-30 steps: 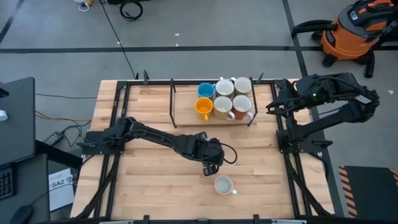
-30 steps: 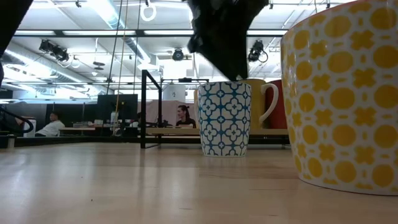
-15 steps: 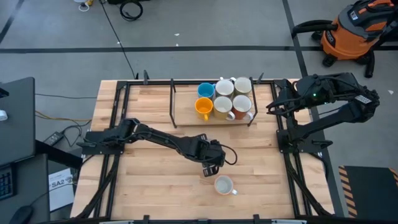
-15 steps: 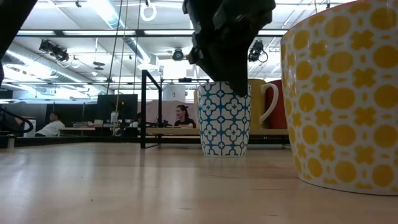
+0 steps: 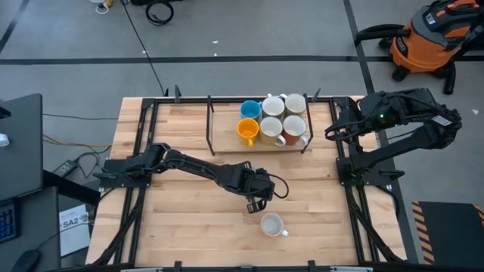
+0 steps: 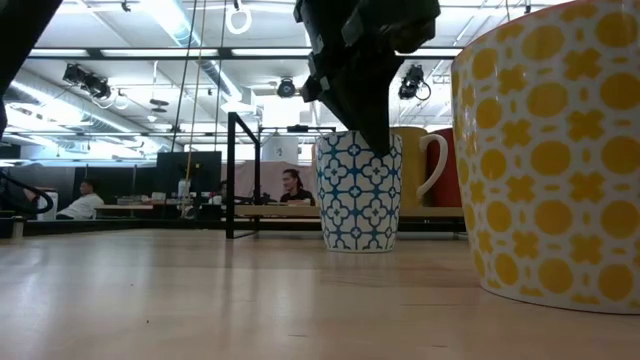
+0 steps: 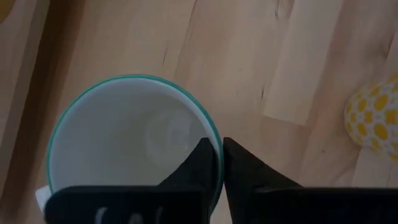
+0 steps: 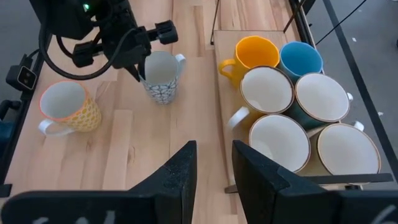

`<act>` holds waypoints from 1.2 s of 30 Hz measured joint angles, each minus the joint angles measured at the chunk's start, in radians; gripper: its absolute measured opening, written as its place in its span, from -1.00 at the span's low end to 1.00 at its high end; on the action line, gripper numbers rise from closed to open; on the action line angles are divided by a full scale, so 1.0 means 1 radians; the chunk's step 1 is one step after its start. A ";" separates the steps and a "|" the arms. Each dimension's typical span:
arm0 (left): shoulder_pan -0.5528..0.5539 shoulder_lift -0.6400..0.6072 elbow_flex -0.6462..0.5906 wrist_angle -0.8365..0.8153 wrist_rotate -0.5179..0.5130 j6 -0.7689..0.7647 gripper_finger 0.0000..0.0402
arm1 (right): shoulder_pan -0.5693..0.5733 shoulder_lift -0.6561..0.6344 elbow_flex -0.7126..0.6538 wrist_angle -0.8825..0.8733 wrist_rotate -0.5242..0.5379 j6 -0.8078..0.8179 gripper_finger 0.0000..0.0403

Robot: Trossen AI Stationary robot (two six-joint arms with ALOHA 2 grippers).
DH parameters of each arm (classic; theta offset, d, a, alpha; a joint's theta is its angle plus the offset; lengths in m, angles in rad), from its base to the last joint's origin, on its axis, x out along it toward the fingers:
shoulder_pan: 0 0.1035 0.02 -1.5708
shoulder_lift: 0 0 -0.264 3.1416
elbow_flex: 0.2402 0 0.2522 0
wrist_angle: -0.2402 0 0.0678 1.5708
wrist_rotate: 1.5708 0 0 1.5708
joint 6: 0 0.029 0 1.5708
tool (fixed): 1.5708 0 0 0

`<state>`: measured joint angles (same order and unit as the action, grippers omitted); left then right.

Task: Place coffee mugs
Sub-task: Put the blue cup on the shelf

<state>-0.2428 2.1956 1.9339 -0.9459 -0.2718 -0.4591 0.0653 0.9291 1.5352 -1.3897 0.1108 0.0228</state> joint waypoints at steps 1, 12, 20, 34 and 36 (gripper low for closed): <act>0.000 0.001 0.008 -0.004 0.002 0.000 -0.88 | 0.000 0.000 0.000 -0.001 0.000 0.000 -0.47; 0.011 0.001 0.321 -0.198 0.164 0.020 -0.88 | 0.000 0.000 0.000 0.000 0.000 0.000 -0.47; 0.091 -0.135 0.369 -0.282 0.170 0.063 -0.88 | 0.000 0.000 0.000 0.005 0.000 0.001 -0.47; 0.393 -0.200 0.372 -0.370 0.100 0.346 -0.88 | 0.000 0.000 0.000 0.007 0.000 0.011 -0.47; 0.438 -0.200 0.372 -0.382 0.082 0.377 -0.88 | 0.000 0.000 0.000 0.009 0.000 0.011 -0.47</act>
<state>0.1948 1.9953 2.3058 -1.3284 -0.1897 -0.0819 0.0654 0.9291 1.5352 -1.3808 0.1108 0.0341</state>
